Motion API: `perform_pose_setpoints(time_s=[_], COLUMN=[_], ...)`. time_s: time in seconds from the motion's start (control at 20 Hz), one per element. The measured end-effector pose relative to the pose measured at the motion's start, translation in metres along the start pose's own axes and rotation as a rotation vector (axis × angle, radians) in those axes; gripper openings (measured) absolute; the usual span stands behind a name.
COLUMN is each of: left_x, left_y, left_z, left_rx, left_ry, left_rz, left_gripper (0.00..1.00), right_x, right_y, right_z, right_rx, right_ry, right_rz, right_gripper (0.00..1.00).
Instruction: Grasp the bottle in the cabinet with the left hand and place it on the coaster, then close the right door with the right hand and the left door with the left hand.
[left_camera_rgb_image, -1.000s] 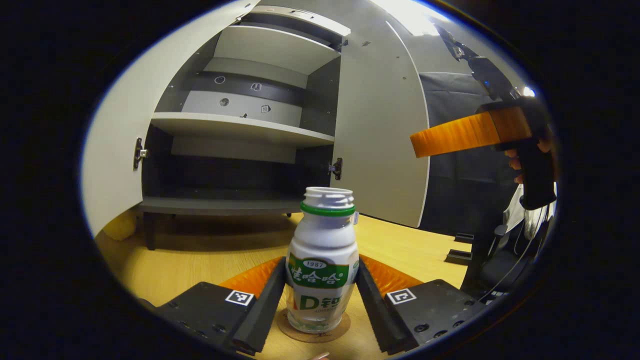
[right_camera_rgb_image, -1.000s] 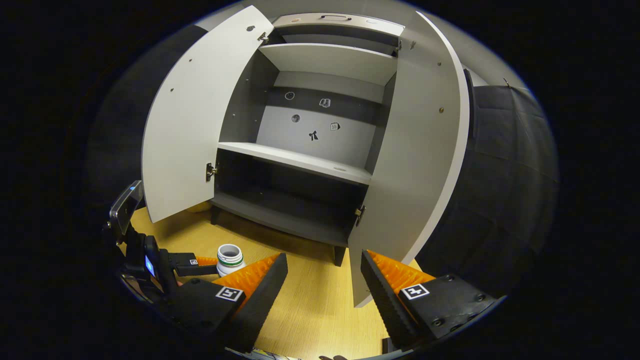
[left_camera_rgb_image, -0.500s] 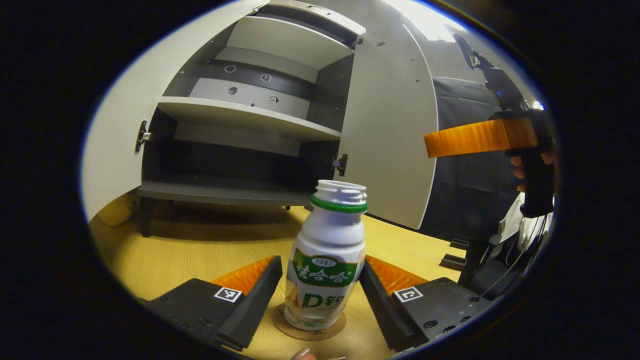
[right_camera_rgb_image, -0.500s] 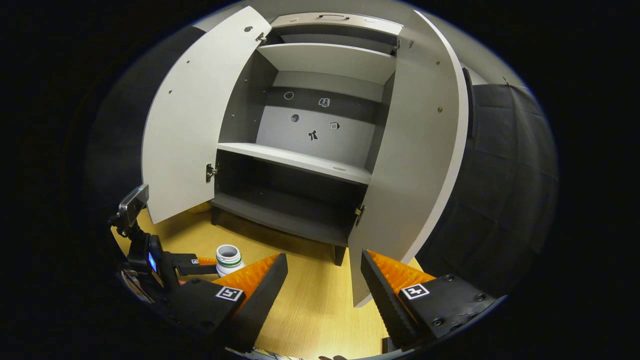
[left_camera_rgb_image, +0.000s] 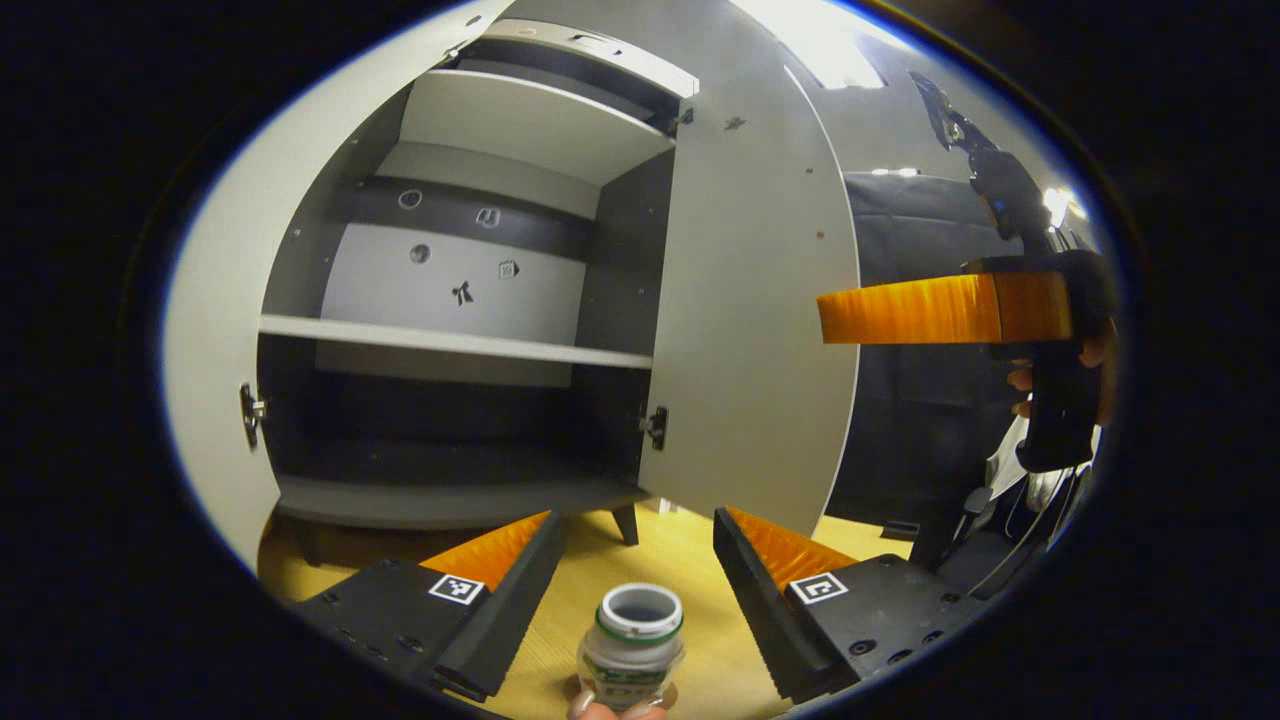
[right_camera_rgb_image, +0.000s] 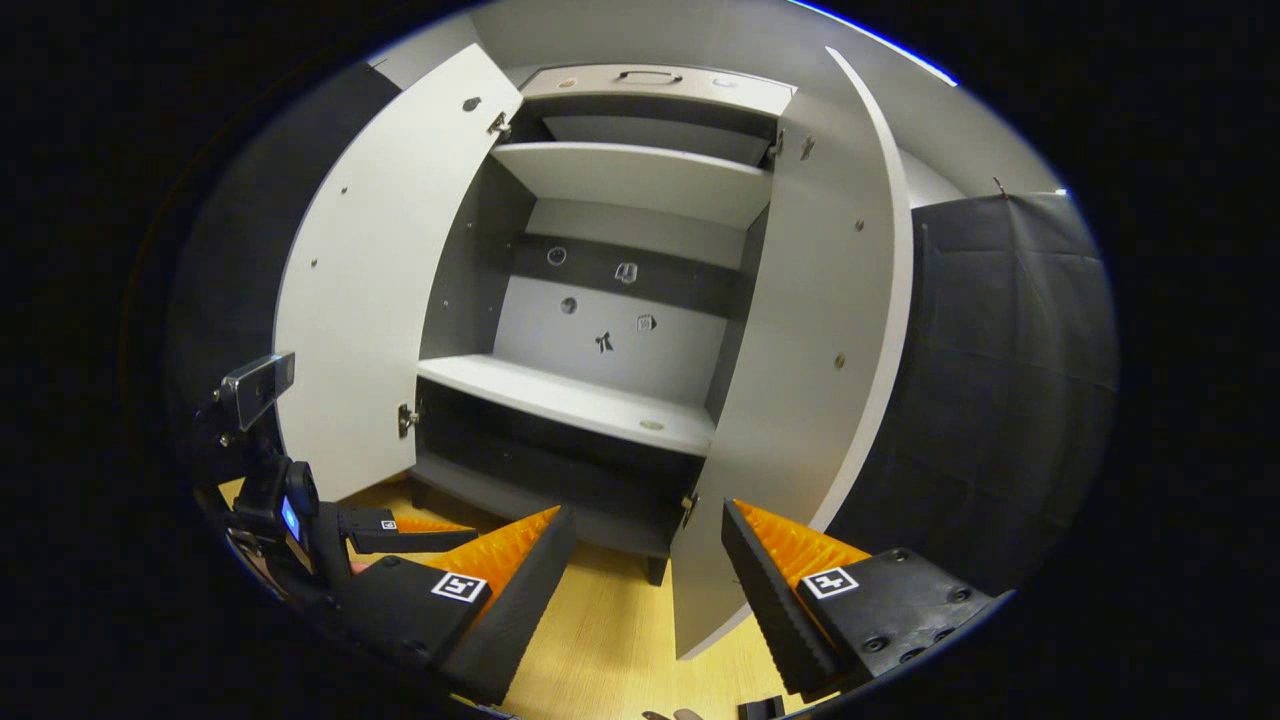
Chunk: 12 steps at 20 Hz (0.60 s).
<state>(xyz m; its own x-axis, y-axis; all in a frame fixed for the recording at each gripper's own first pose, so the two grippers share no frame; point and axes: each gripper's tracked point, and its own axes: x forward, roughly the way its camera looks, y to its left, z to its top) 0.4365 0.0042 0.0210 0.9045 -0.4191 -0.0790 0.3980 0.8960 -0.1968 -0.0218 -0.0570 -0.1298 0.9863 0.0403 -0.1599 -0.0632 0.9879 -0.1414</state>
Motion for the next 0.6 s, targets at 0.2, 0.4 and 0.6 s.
perform_pose_setpoints(time_s=[0.2,0.4,0.6], left_x=[-0.018,-0.06,-0.1], left_y=[0.001,-0.003,0.019], left_z=[0.094,0.163,0.209], left_rx=[0.071,0.111,0.086], left_ry=[-0.048,-0.057,-0.055], left_rz=[-0.027,-0.085,-0.034], left_gripper=[0.92,0.95,0.93], right_x=[-0.014,-0.034,-0.038], right_y=[-0.04,-0.085,-0.133], right_z=[0.079,0.113,0.11], right_rx=[0.015,0.078,0.071], right_ry=[-0.124,-0.183,-0.177], right_rz=[-0.112,-0.268,-0.378], right_gripper=[0.98,0.94,0.97])
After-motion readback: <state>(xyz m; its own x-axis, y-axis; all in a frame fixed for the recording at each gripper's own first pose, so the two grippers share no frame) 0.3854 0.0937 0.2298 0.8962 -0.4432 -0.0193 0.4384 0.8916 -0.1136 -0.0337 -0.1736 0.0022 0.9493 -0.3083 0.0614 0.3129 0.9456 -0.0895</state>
